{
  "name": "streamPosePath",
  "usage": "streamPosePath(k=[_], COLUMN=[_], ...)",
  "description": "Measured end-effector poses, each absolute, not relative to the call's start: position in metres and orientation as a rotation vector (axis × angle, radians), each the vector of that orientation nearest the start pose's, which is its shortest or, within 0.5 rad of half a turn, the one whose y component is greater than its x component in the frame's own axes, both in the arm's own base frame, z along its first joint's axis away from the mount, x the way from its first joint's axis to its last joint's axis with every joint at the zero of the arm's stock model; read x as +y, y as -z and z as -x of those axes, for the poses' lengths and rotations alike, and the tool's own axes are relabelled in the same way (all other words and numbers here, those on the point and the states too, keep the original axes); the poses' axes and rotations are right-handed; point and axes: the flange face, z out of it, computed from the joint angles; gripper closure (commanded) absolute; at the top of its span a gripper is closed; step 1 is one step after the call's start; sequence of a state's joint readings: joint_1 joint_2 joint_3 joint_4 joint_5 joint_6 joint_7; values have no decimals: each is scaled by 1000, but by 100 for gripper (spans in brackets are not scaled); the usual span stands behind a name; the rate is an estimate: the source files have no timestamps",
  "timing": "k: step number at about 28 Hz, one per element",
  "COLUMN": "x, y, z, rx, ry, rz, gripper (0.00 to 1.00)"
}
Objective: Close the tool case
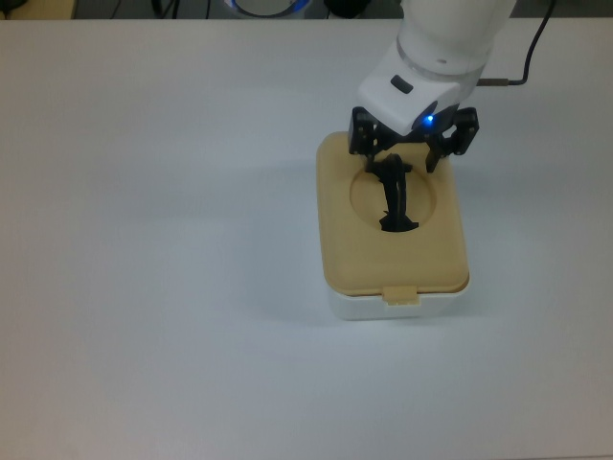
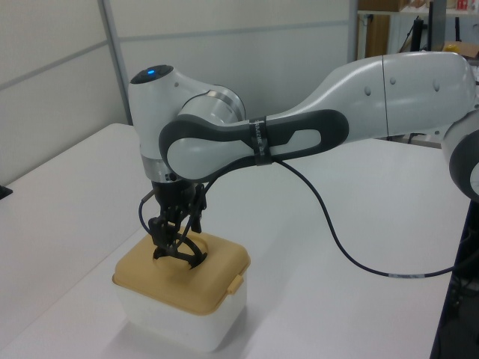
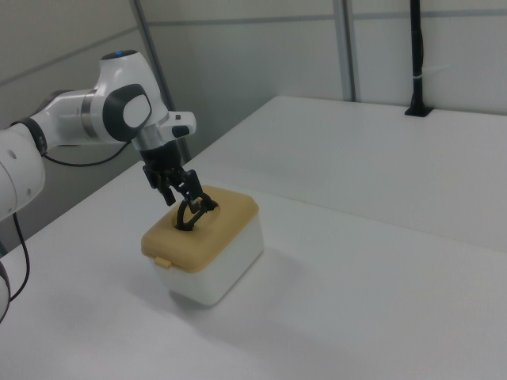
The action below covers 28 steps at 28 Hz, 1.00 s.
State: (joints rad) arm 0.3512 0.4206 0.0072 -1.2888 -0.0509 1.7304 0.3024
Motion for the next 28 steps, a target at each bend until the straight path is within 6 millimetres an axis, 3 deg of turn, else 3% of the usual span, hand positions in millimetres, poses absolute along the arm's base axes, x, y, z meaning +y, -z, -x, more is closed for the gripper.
streamPosePath(k=[3,8,11,15,20,28], x=[229,207,181,140,88,24], y=[-525,-566,-593,-613,-619,-615], z=[-638,-619,-610,-603,-605,-610], rx=[-111,-158,-157,-131,-61,4], ry=[27,-18,-21,-45,-58,-80], rz=[3189,3198,3198,3200,3200,3198], gripper=[0,0,0,0,0,0])
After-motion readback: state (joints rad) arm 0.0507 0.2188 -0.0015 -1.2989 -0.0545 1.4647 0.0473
